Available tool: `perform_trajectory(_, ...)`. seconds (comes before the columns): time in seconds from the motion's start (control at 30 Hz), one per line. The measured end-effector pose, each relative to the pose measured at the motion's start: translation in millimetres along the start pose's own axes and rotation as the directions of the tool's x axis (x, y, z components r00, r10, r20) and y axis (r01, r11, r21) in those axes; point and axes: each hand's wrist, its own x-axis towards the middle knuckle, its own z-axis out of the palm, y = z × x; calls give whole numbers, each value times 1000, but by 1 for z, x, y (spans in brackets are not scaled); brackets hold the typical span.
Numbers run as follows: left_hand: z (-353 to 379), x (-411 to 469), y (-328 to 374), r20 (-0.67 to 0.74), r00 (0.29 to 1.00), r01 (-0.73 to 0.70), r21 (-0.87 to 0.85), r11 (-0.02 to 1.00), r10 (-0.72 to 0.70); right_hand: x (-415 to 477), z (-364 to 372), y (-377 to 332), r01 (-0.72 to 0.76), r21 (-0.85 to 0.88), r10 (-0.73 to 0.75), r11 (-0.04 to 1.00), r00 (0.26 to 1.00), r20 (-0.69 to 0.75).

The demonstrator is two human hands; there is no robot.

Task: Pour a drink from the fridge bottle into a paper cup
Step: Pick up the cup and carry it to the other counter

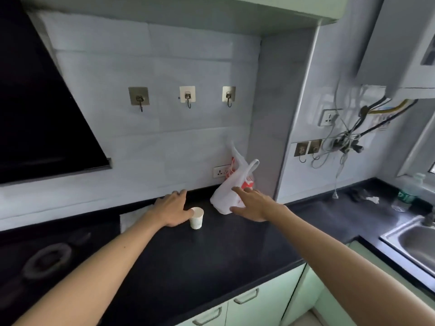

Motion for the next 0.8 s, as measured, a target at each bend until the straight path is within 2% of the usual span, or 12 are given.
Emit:
perform_trajectory(0.13, 18, 10, -11, 53, 992, 112, 3, 994, -112, 35, 9, 11, 65, -2, -65, 998, 997, 37)
perform_trajectory(0.37, 50, 24, -25, 108, 976, 197, -58, 979, -190, 77, 40, 20, 122, 26, -124, 992, 986, 112)
perform_trajectory(0.8, 99, 69, -43, 183, 958, 235, -52, 971, -222, 147, 95, 22, 150, 107, -168, 983, 969, 179)
